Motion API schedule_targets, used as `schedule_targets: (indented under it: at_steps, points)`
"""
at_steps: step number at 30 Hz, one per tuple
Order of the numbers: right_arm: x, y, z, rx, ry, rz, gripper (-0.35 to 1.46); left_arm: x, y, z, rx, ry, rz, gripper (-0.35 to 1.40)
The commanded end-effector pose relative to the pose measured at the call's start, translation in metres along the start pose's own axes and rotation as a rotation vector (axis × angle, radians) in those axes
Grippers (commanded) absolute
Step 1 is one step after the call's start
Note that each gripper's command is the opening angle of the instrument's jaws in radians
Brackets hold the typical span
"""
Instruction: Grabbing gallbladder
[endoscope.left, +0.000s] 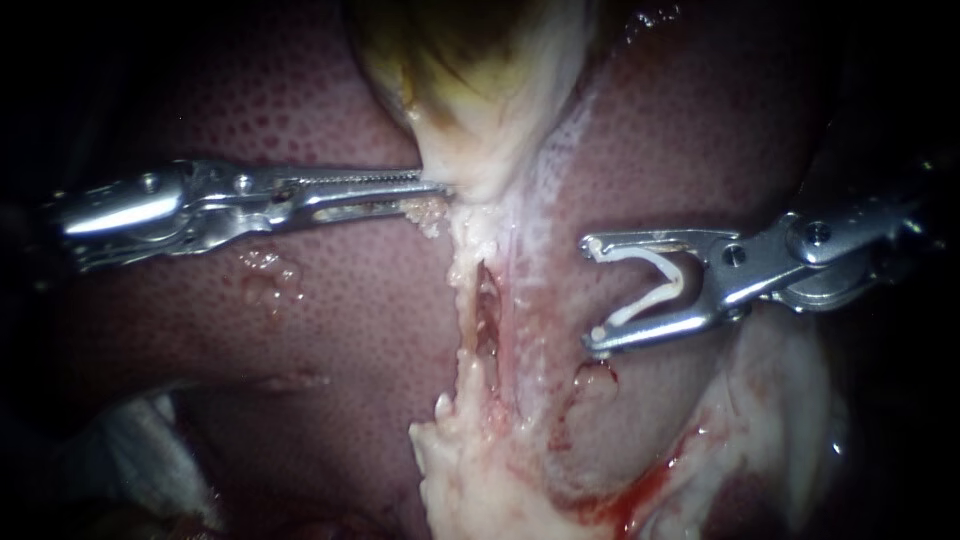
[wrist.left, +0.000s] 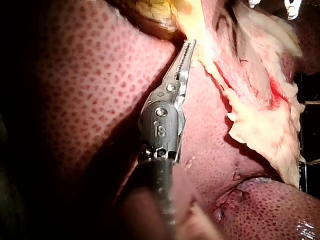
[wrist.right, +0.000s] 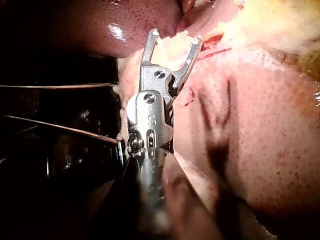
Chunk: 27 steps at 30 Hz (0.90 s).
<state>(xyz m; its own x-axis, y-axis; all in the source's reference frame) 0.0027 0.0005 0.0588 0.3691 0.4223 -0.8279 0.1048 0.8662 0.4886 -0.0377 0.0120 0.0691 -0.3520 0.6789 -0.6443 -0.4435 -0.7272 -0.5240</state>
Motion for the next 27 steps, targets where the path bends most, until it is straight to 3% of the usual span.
schedule_targets:
  at_steps: [1, 14, 23, 27]
  points:
    - [0.0, 0.0, 0.0, 0.0, 0.0, 0.0, 0.6, 0.0001, -0.0001, -0.0002, -0.006, -0.006, 0.003, -0.35]
    - [-0.0001, 0.0001, -0.0001, 0.0, 0.0, 0.0, 0.6, 0.0006, 0.0009, -0.002, -0.012, -0.016, 0.001, -0.35]
    - [-0.0001, 0.0002, -0.0001, -0.001, 0.0, 0.0, 0.6, 0.002, 0.001, -0.0065, -0.025, -0.023, -0.007, -0.35]
    - [-0.0001, 0.0002, -0.0001, -0.001, 0.0, 0.0, 0.6, 0.0029, 0.0005, -0.0082, -0.017, -0.009, -0.013, -0.35]
